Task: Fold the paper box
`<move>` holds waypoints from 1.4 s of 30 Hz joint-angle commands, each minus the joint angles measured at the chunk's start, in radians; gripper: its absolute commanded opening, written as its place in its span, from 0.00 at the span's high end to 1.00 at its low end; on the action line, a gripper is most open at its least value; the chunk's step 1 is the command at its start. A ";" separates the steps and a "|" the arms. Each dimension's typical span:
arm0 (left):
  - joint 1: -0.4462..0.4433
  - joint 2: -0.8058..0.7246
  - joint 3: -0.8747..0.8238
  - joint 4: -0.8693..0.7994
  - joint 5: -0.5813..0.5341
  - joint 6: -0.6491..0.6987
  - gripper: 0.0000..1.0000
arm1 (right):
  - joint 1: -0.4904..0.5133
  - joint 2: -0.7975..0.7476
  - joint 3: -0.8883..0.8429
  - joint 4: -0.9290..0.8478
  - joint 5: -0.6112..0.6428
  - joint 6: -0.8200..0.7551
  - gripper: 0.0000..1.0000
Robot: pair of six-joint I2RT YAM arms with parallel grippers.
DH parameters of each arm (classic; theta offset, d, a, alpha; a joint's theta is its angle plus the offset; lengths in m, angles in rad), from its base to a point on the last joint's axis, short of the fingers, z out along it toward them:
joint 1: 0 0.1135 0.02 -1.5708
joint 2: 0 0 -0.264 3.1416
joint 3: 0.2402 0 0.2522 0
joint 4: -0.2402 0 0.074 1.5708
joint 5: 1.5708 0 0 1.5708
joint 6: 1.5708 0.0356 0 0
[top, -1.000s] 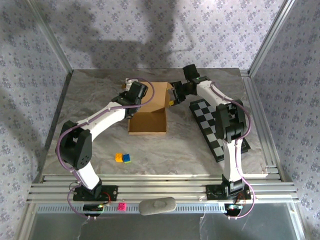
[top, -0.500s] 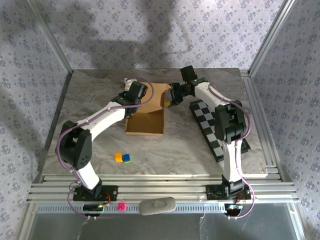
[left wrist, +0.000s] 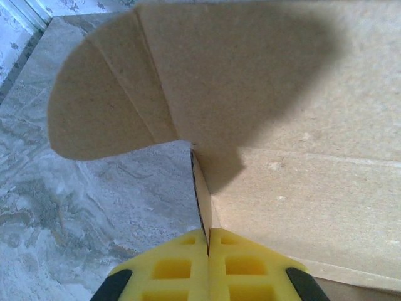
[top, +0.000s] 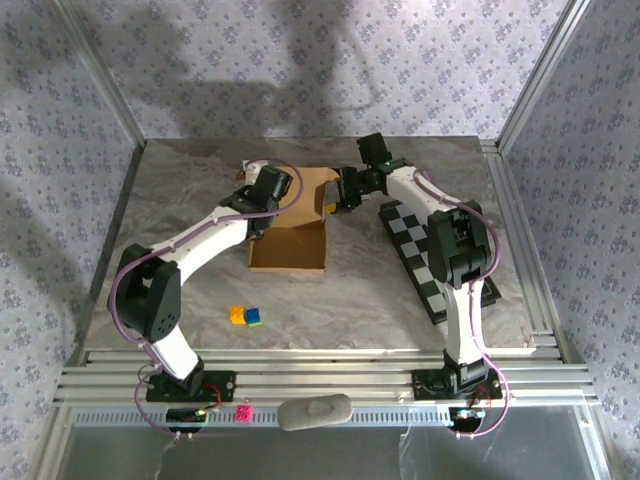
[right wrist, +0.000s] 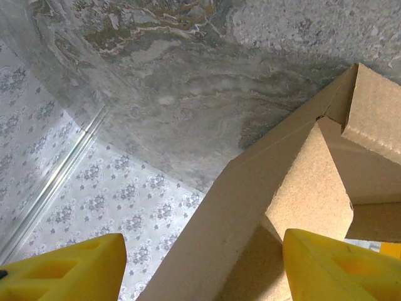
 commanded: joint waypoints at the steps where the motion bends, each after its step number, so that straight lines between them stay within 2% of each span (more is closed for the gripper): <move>1: -0.015 -0.028 -0.006 0.035 0.076 -0.030 1.00 | 0.033 -0.026 0.006 0.039 -0.074 0.061 0.32; 21: -0.016 -0.028 -0.009 0.046 0.090 -0.045 1.00 | 0.075 0.014 0.036 0.068 -0.130 0.133 0.39; 25: -0.016 -0.029 -0.010 0.043 0.090 -0.042 1.00 | 0.073 0.023 0.050 0.027 -0.167 0.109 0.36; 38: -0.001 -0.033 -0.013 0.046 0.090 -0.052 1.00 | 0.056 0.018 0.041 0.004 -0.212 0.063 0.34; 42: 0.010 -0.035 -0.006 0.038 0.090 -0.077 1.00 | 0.047 0.046 0.095 -0.026 -0.237 0.031 0.32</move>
